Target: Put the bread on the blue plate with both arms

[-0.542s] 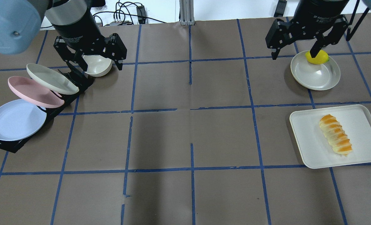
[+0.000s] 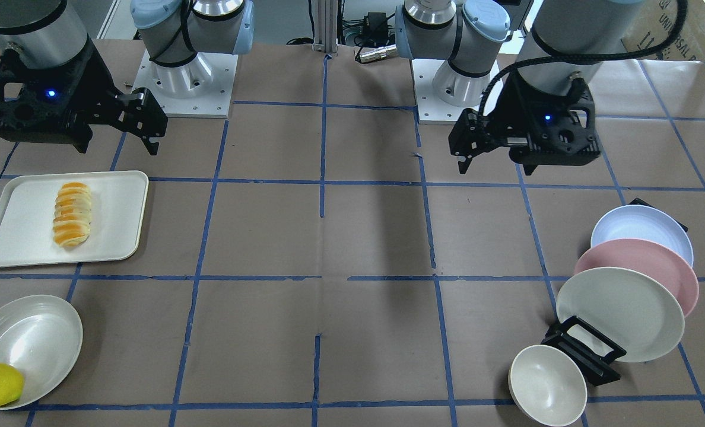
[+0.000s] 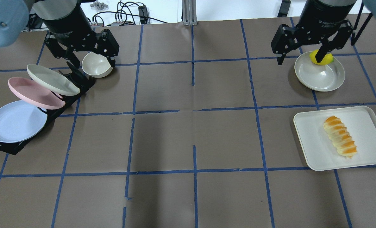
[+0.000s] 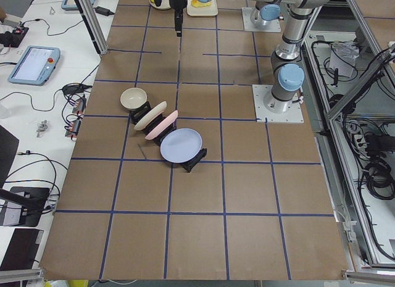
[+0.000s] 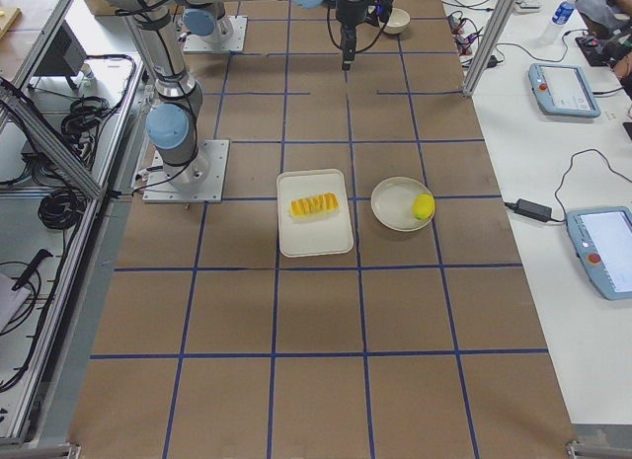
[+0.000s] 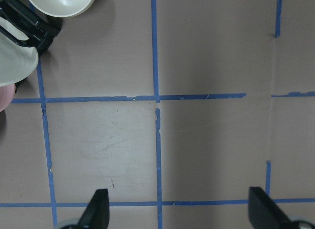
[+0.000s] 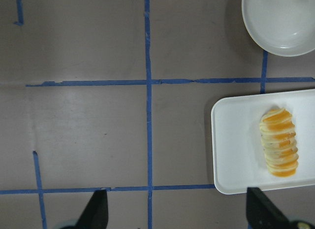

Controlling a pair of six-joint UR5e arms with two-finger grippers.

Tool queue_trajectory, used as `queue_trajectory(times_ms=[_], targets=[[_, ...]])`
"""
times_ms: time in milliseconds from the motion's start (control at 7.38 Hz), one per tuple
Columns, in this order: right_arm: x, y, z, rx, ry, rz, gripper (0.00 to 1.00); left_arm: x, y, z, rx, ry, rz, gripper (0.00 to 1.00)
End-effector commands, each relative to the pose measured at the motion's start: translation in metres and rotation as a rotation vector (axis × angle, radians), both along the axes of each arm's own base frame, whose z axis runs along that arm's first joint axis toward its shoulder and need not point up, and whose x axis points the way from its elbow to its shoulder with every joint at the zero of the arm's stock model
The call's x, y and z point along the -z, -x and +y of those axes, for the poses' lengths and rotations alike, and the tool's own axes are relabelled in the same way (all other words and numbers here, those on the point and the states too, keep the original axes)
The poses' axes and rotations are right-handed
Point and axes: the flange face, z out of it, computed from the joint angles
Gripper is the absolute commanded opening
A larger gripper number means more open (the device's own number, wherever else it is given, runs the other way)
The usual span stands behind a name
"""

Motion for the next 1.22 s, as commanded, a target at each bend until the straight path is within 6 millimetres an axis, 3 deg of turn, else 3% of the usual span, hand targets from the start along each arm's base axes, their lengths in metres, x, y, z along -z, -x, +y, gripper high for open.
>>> queue_trajectory(times_ms=[0, 271, 406, 677, 948, 1083], targets=[[0.031, 0.055, 0.003, 0.087, -0.060, 0.029, 0.99, -0.007, -0.092, -0.002, 0.057, -0.021, 0.011, 0.99], [0.055, 0.133, 0.006, -0.064, -0.084, 0.047, 0.92, 0.005, -0.209, 0.002, 0.084, -0.055, 0.049, 0.99], [0.075, 0.171, 0.016, -0.012, -0.105, 0.031, 0.92, 0.016, -0.270, 0.010, 0.106, -0.065, 0.074, 0.99], [0.137, 0.224, 0.034, -0.062, -0.056, 0.031, 0.89, 0.065, -0.369, 0.012, 0.163, -0.092, 0.149, 0.99], [0.203, 0.241, 0.063, -0.025, -0.054, 0.024, 0.90, 0.126, -0.444, -0.013, 0.233, -0.056, 0.191, 1.00], [0.236, 0.236, 0.080, -0.011, -0.050, 0.023, 0.90, 0.174, -0.488, -0.020, 0.255, -0.080, 0.243, 1.00]])
